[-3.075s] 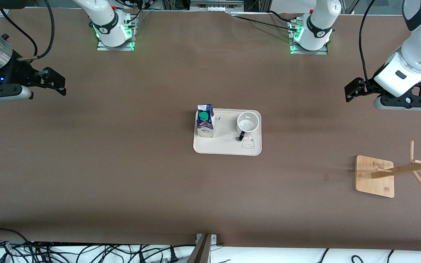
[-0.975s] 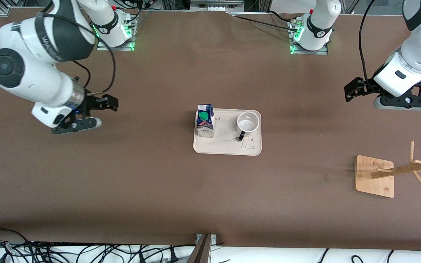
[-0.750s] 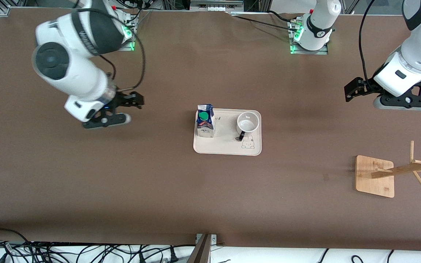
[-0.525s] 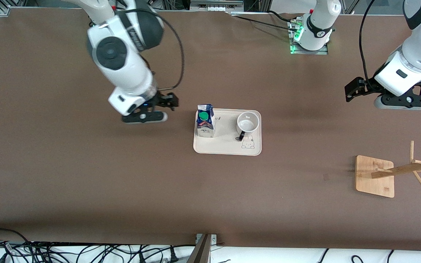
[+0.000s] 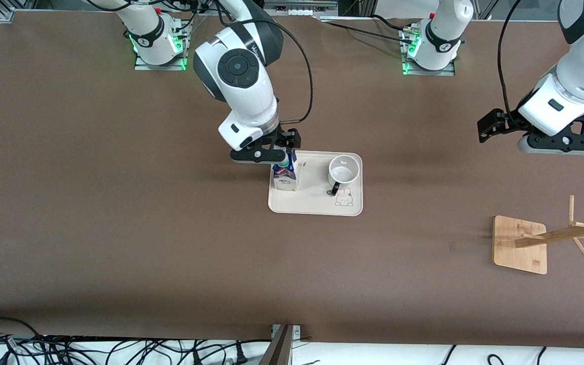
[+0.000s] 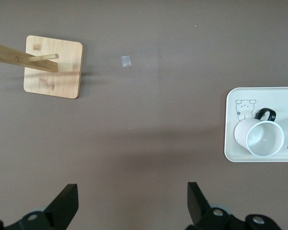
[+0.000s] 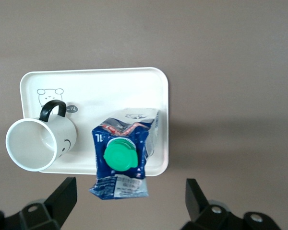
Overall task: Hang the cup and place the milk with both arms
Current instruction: 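Reach the right gripper toward the milk carton on the tray, then lower the right gripper and close it on the milk carton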
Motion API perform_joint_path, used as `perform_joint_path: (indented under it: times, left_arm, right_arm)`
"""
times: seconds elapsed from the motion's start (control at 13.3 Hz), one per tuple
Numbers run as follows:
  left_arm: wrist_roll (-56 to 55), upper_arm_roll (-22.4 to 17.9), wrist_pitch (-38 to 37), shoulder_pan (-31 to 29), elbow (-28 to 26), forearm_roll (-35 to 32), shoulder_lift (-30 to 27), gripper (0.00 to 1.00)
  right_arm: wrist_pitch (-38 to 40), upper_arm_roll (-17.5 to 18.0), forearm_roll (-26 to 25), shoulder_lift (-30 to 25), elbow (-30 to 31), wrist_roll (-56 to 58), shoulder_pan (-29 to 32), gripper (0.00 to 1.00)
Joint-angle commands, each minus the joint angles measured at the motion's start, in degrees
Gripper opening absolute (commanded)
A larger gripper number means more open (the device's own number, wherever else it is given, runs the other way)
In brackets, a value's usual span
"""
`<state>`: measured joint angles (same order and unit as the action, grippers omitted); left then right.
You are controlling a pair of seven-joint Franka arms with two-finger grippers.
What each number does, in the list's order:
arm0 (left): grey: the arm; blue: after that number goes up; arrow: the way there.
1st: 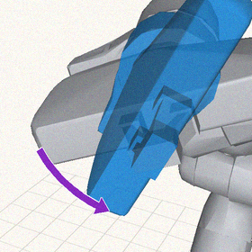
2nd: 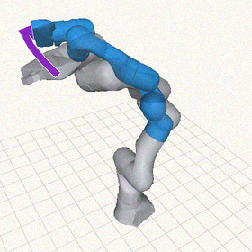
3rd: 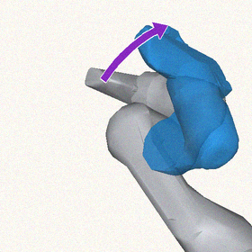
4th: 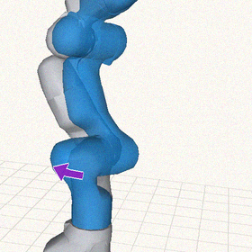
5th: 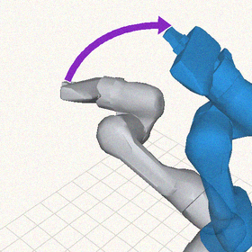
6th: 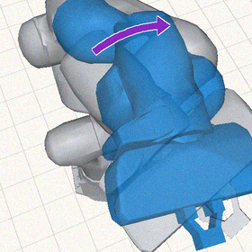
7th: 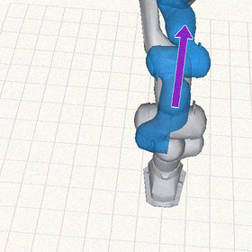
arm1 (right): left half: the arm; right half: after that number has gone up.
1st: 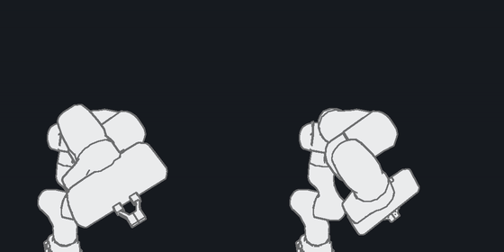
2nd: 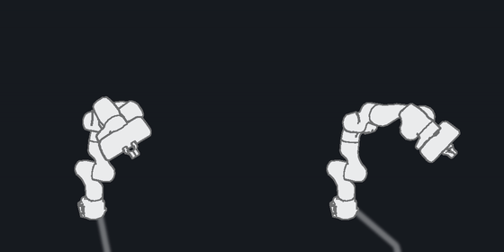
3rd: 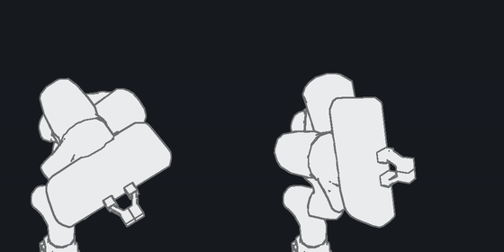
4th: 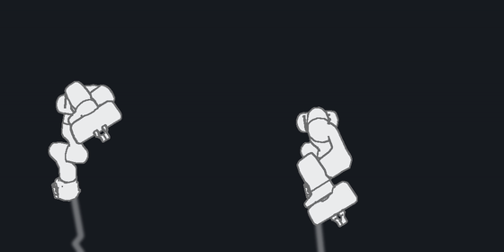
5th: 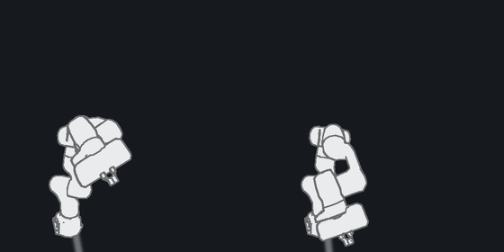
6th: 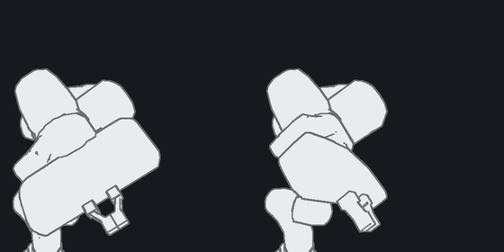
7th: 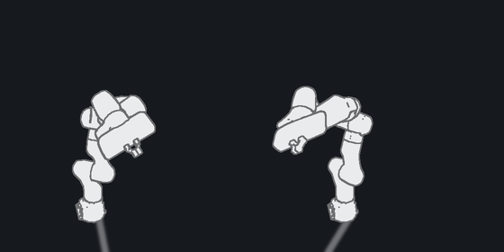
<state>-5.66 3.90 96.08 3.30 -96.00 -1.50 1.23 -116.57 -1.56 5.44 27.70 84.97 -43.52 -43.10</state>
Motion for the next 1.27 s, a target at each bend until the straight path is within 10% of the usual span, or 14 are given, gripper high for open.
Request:
perform_joint_path:
  times: [0.0, 0.82, 1.2]
  left_arm:
    - [-0.58, 0.15, -1.42, 0.04, 2.22, 0.35, 0.97, 1.00]
    - [-0.50, 0.15, -1.42, 0.04, 2.22, 0.35, 0.97, 1.00]
    - [-0.50, 0.15, -1.42, 0.04, 2.22, 0.27, 0.97, 1.00]
  right_arm:
    - [-1.81, -0.72, 0.37, 2.18, -1.56, -1.83, -1.73, 1.00]
    - [-5.42, -0.99, -1.30, 5.87, -0.24, -1.74, -4.10, 1.00]
    - [-5.42, -1.25, -1.39, 6.14, 0.11, -1.65, -4.01, 0.65]
